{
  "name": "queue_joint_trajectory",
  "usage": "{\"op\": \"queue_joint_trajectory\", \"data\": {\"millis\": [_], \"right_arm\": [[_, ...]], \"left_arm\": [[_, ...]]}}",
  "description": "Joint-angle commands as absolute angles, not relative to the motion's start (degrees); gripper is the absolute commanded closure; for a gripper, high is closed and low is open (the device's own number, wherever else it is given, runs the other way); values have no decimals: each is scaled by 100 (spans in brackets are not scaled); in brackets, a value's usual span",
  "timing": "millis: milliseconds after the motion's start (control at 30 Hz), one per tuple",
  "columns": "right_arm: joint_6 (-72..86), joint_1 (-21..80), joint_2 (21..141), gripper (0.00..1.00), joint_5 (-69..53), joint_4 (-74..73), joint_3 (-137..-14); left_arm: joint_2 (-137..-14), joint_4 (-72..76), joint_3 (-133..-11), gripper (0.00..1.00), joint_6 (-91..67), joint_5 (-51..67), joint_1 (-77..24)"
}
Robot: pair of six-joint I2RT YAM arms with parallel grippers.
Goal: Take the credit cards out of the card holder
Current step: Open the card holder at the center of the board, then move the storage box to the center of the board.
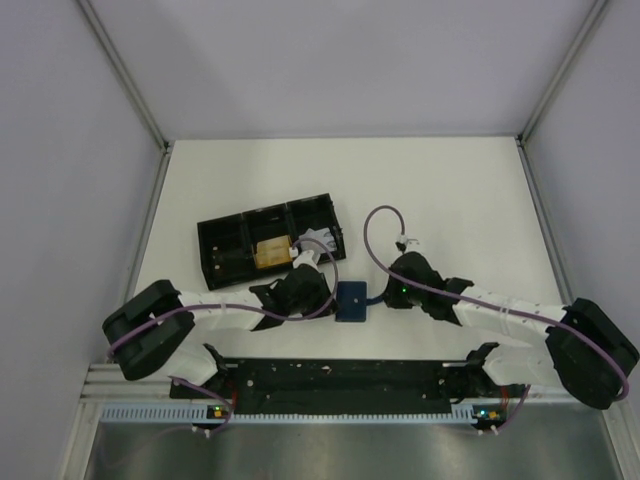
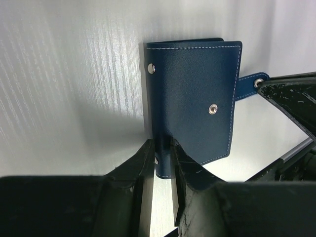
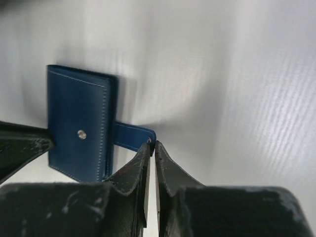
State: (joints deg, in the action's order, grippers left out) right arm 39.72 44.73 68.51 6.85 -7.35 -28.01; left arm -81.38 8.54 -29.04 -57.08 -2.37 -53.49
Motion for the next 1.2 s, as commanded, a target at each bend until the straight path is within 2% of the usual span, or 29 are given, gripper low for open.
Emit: {"op": "queue_joint_trajectory", "data": {"millis": [0,100,200,333,533,833,967,1167], "right_arm": [[4570,4228,6917,90,1230,-984,-2637],[4536,4087,7005,81,1222,-1063,-2636],[4281,4078,6996,74,1161,-1256,-2908],[3824,4122,6602,62,871,-1546,-3278],[3385,4122,6188,44,291,-1643,-3682],[2989,4122,6082,19,-130,-1652,-3788],[2734,4122,6012,16,-185,-1696,-3902],[2418,4122,5783,15,-44,-1784,-4008]], "left_arm": [[-8139,685,-2944,77,-5625,-413,-5388],[-8069,703,-2918,76,-5625,-413,-5388],[-7972,712,-2918,70,-5660,-387,-5388],[-7481,423,-2979,54,-5687,-570,-5388],[-6576,-842,-3295,29,-5441,-1546,-5239],[-5353,-2821,-3902,12,-4484,-2487,-3615],[-5580,-2909,-4235,8,-3947,-2312,-2542],[-7151,-2883,-5351,3,-3314,-1978,-1838]]}}
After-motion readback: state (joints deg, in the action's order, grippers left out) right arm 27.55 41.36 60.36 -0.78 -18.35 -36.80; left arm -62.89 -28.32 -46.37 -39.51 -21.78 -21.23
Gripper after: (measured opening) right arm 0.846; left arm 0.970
